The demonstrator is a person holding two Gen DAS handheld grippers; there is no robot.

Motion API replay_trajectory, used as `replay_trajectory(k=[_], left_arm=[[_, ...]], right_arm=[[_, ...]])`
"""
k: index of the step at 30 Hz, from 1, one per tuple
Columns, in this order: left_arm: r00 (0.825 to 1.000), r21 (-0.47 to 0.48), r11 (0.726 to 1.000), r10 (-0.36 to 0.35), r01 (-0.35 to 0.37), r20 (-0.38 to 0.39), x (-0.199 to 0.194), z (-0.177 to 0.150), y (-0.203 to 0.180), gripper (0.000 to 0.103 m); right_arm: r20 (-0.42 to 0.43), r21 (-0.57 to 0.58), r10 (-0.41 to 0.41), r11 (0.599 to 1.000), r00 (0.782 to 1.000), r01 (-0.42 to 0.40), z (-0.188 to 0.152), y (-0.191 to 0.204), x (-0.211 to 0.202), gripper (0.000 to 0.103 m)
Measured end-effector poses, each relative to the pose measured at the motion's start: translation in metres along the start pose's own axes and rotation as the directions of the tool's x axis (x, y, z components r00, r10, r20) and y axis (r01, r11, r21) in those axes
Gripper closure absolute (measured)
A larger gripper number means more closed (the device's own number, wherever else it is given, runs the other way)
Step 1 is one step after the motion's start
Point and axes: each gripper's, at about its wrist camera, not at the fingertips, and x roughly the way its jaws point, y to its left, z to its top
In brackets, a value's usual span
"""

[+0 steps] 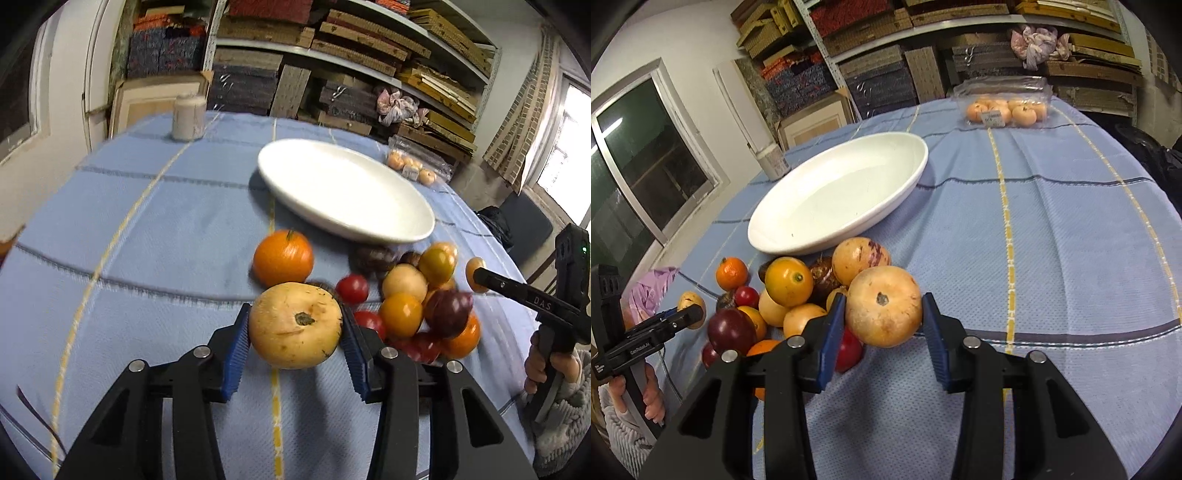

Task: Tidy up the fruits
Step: 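Carry both pale fruits onto the white plate and open both tools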

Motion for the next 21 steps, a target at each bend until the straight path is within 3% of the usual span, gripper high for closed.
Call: replay_trajectory(k=[5,10,17,21], left_arm=[[0.999,0.048,0.999,-0.020,0.018,0.034,0.005,0.054,-0.026,0.056],[1.000,0.088,0.996,0.000,-0.001,0.009,0.055,0.096,-0.054,0.056],[0.996,0.031,0.999,0.026,-0.023,-0.086,0.108,0.106,-0.039,0.056],[0.997,0.018,0.999,0.031,-0.029,-0.078,0.112,0.106,-0.031,0.053]], right_arm=[[0.056,-0.078,0.001,0.997,0.998,0.004,0.043,0.029,-0.014,0.062],[0.056,-0.138,-0.030,0.990,0.998,0.038,0.081,0.055,0.025,0.062],[-0.027,-0.171,-0.079,0.983,0.997,0.073,0.089,0.058,0.088,0.062],[-0.020,-0.178,-0.085,0.981,0.996,0.080,0.086,0.054,0.094,0.061]])
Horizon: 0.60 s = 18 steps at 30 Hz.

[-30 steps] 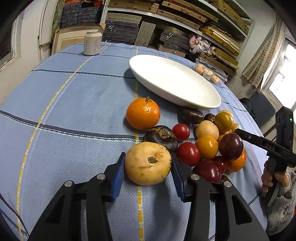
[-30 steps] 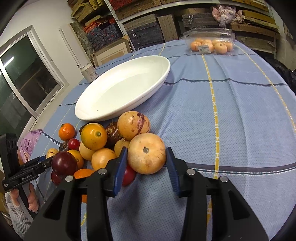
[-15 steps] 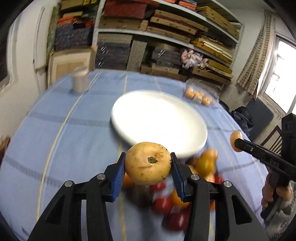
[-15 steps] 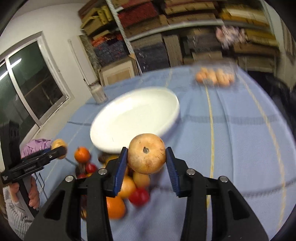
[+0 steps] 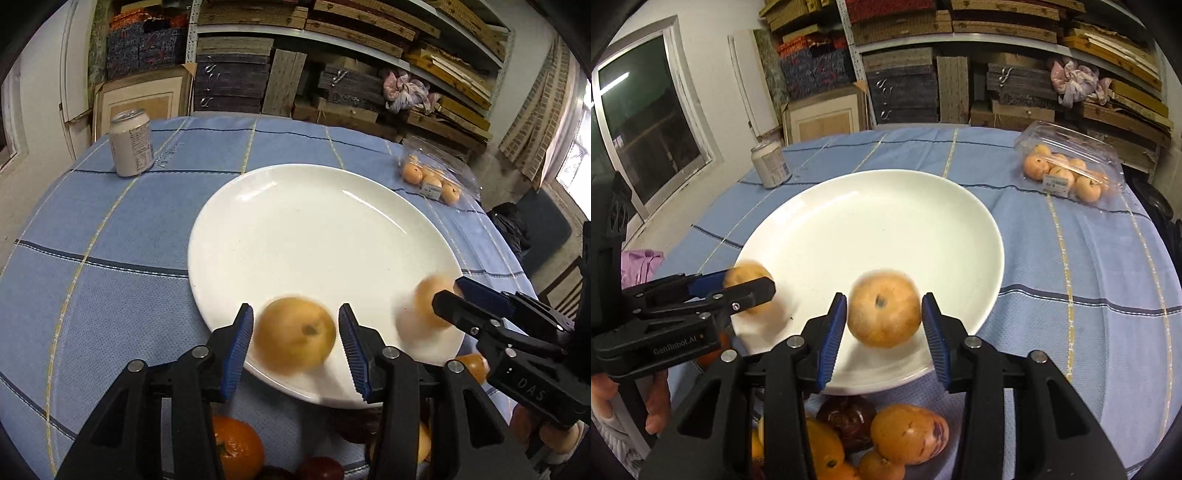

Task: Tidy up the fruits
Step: 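Carry both pale fruits onto the white plate and open both tools, then close the left tool around the orange tangerine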

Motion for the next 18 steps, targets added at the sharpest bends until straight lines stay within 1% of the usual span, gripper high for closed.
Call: replay_trajectory(k=[2,3,5,6,7,8,9,11,12,14,16,18], left_arm=[[1.000,-0.010,1.000,-0.010,0.010,0.014,-0.006,-0.001,0.004,0.047],[1.000,-0.014,1.000,-0.008,0.008,0.025,-0.010,-0.002,0.006,0.046],[0.998,-0.014,1.000,0.005,-0.004,0.061,-0.025,-0.005,0.009,0.042],[0.997,-0.018,1.000,0.011,-0.009,0.079,-0.034,-0.008,0.011,0.040],[0.994,-0.033,0.999,0.019,-0.015,0.106,-0.046,-0.013,0.014,0.035],[0.991,-0.049,0.999,0.027,-0.021,0.129,-0.057,-0.018,0.018,0.028],[0.989,-0.061,0.998,0.035,-0.026,0.147,-0.065,-0.024,0.021,0.026],[0.981,-0.085,0.995,0.071,-0.056,0.179,-0.082,-0.041,0.027,0.022],[0.978,-0.089,0.993,0.091,-0.075,0.187,-0.089,-0.054,0.030,0.022],[0.976,-0.091,0.991,0.113,-0.097,0.187,-0.095,-0.070,0.035,0.022],[0.979,-0.087,0.989,0.130,-0.117,0.158,-0.093,-0.085,0.040,0.022],[0.981,-0.090,0.988,0.139,-0.128,0.132,-0.089,-0.092,0.043,0.022]], right_arm=[[0.038,-0.002,-0.003,1.000,0.999,0.003,0.001,-0.003,-0.014,0.061],[0.058,0.000,0.000,1.000,0.998,0.000,0.001,-0.003,-0.024,0.060],[0.119,0.019,0.010,1.000,0.993,-0.012,0.000,-0.007,-0.048,0.057],[0.165,0.030,0.011,0.999,0.986,-0.016,-0.002,-0.010,-0.064,0.051],[0.203,0.039,0.007,0.999,0.979,-0.015,-0.006,-0.011,-0.078,0.042],[0.241,0.047,0.000,0.999,0.971,-0.012,-0.010,-0.013,-0.091,0.037],[0.297,0.064,-0.023,0.998,0.955,0.004,-0.022,-0.017,-0.108,0.028],[0.340,0.092,-0.069,0.995,0.938,0.040,-0.045,-0.021,-0.123,0.022],[0.341,0.100,-0.083,0.994,0.936,0.052,-0.053,-0.023,-0.126,0.020],[0.320,0.124,-0.097,0.990,0.942,0.060,-0.072,-0.029,-0.128,0.019],[0.293,0.146,-0.093,0.988,0.952,0.052,-0.082,-0.033,-0.126,0.017],[0.286,0.163,-0.097,0.985,0.953,0.051,-0.087,-0.037,-0.124,0.016]])
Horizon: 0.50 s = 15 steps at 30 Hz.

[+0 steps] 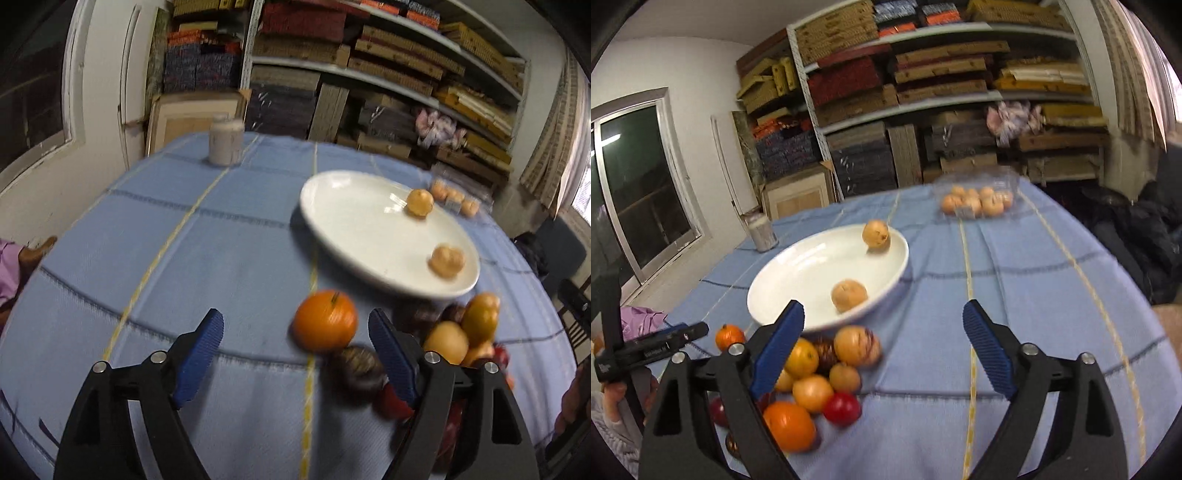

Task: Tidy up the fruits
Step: 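Close the left tool around the orange tangerine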

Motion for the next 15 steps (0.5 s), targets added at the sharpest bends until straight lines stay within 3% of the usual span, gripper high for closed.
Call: replay_trajectory(k=[10,15], left_arm=[[1.000,0.104,0.995,0.000,-0.002,0.019,0.005,-0.004,-0.018,0.021],[1.000,0.093,0.996,-0.010,0.010,-0.005,0.016,-0.003,-0.018,0.021]], right_arm=[[-0.007,0.009,-0.026,1.000,1.000,0.026,-0.008,-0.002,0.006,0.010],[-0.007,-0.018,-0.025,1.000,1.000,0.025,-0.010,0.004,0.007,0.009]])
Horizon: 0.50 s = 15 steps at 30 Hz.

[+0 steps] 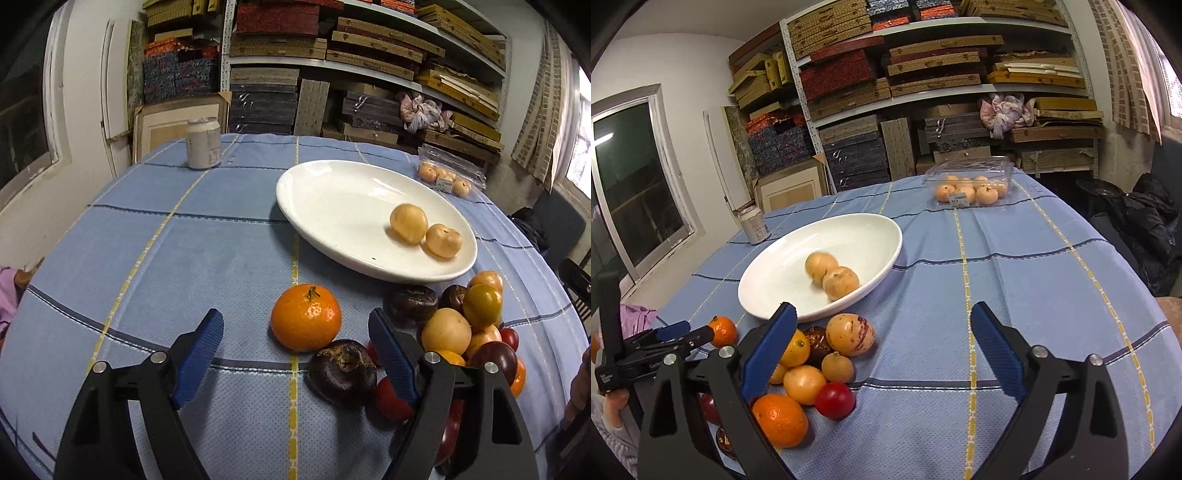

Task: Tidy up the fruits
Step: 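Close the left tool around the orange tangerine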

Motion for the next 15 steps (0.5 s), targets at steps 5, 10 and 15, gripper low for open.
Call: replay_trajectory(k=[5,10,15], left_arm=[[0.999,-0.010,1.000,-0.013,0.013,-0.038,0.011,0.001,0.003,0.022],[0.998,-0.001,1.000,-0.031,0.031,-0.058,0.018,0.003,0.003,0.023],[0.994,-0.023,0.998,-0.059,0.057,-0.091,0.028,0.004,0.009,0.041]], right_arm=[[0.001,0.009,-0.002,1.000,1.000,0.002,0.000,0.000,-0.001,0.008],[-0.009,0.003,0.001,1.000,1.000,-0.001,-0.001,0.001,0.001,0.008],[-0.024,-0.018,-0.003,1.000,1.000,0.003,-0.003,0.005,0.005,0.008]])
